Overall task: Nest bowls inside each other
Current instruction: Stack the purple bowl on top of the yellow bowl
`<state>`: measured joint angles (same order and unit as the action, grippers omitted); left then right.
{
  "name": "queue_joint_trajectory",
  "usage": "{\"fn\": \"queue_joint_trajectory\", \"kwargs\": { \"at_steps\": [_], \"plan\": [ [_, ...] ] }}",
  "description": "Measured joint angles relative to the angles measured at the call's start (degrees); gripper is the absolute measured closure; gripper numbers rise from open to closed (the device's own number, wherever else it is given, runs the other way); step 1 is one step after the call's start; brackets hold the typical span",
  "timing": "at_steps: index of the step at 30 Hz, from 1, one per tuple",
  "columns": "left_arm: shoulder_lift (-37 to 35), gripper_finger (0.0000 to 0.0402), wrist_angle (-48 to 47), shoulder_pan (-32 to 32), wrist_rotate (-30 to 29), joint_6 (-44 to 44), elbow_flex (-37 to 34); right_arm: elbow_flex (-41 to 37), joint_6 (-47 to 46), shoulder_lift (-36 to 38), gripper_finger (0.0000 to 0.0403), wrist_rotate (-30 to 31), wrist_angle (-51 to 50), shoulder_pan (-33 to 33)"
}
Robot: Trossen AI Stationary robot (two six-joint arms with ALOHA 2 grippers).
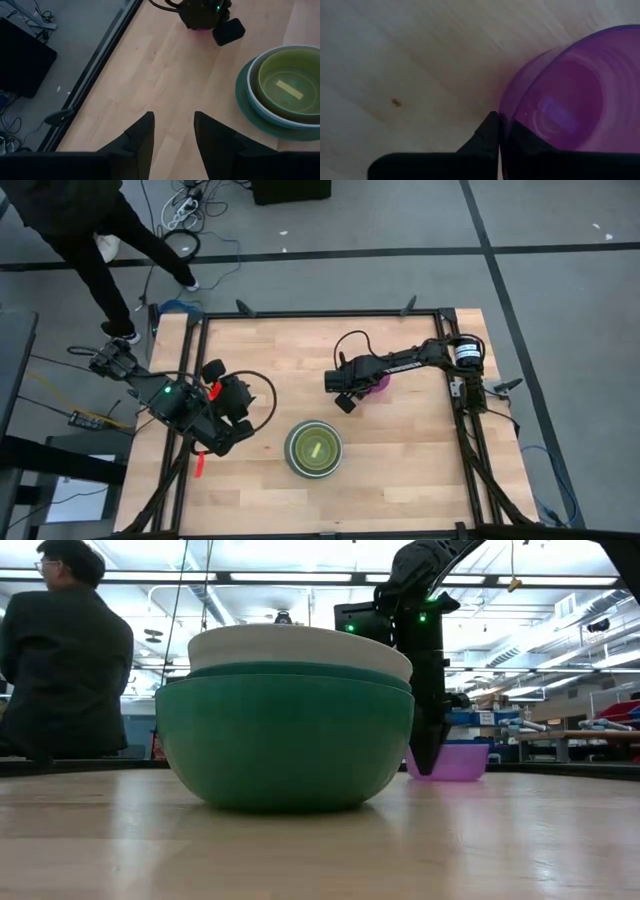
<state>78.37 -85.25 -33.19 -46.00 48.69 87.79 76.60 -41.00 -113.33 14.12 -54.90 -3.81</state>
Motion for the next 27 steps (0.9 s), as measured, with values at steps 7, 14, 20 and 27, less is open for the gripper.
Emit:
{"fn": "queue_joint_trajectory", "kwargs": {
  "at_steps": [7, 14, 20, 27],
  "plan": [
    [0.00, 0.0254, 0.01, 0.00, -0.05, 0.00, 0.00, 0.00, 0.21, 0.03, 0.0402, -0.07, 0.37, 0.07],
    [0.00, 0.0254, -0.03, 0.00, -0.06, 0.02, 0.00, 0.00, 1.33, 0.12, 0.0402, 0.85, 0.90, 0.45],
    [0.00, 0.0254, -0.55, 0.00, -0.18, 0.02, -0.01, 0.00, 2.35, 2.79, 0.0402, 3.35, 2.19, 2.76],
    [0.00, 0.0254, -1.96, 0.02, -0.85, 0.48, 0.00, 1.20, 4.25, 11.99, 0.0403, 6.84, 10.59, 10.40]
  ]
}}
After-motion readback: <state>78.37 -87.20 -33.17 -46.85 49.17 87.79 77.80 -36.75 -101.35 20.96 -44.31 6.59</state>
